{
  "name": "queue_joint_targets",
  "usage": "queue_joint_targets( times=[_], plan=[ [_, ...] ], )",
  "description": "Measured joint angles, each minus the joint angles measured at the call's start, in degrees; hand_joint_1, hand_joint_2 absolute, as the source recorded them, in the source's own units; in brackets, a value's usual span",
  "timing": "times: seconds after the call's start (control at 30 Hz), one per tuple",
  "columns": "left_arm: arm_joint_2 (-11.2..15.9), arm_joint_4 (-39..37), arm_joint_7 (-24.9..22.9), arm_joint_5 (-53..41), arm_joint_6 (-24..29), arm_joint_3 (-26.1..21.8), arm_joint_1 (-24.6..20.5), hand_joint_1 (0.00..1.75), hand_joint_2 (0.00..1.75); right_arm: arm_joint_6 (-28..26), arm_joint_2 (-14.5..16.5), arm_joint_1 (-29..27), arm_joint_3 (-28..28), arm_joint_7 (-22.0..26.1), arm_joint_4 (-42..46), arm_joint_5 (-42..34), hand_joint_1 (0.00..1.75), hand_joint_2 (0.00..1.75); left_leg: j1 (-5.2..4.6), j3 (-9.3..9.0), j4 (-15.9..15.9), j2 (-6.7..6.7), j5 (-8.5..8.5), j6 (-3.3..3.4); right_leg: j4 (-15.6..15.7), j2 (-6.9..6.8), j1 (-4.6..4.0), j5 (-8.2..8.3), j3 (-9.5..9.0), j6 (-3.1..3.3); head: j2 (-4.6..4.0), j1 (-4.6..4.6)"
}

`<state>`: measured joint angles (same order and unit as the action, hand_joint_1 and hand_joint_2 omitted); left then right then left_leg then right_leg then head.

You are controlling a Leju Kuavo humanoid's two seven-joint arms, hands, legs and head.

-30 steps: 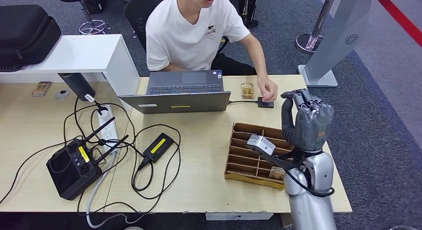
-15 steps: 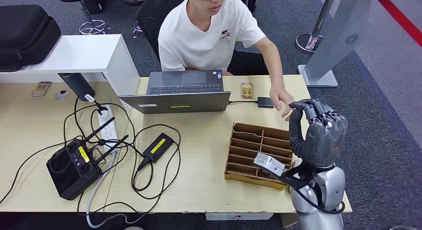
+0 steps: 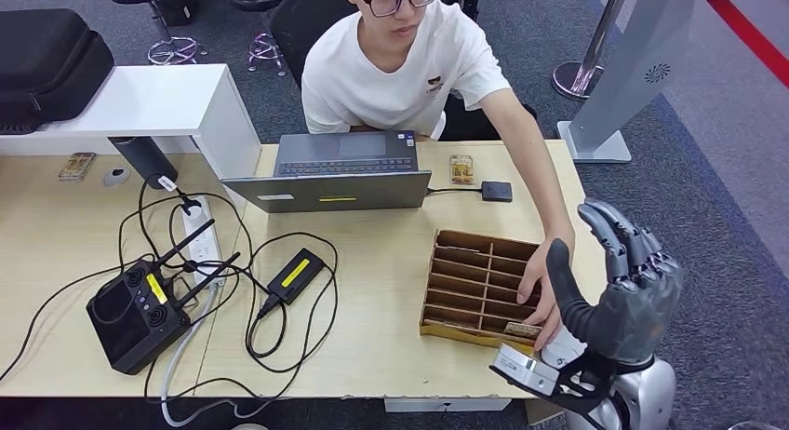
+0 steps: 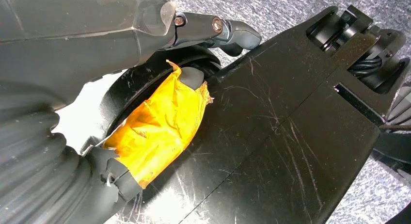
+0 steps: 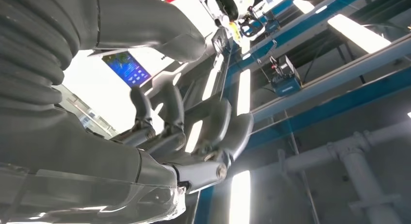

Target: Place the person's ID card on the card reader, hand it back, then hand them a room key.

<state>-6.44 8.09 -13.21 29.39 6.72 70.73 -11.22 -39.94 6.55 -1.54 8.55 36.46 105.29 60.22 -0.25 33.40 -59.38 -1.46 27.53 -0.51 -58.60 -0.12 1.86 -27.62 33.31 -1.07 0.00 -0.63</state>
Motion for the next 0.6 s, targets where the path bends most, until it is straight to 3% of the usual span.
queue_joint_targets(
  times=[0.6],
  plan=[
    [-0.3,0.0,-0.2,0.4,1.1,0.0,0.2,0.0,1.75,0.0,-2.0,-3.5,-0.4,-3.7,2.5,1.3,0.0,1.75,0.0,0.0,0.0,0.03,0.0,0.0,0.0,0.0,0.0,-0.02,-0.01,0.02,0.0,0.0]
  ],
)
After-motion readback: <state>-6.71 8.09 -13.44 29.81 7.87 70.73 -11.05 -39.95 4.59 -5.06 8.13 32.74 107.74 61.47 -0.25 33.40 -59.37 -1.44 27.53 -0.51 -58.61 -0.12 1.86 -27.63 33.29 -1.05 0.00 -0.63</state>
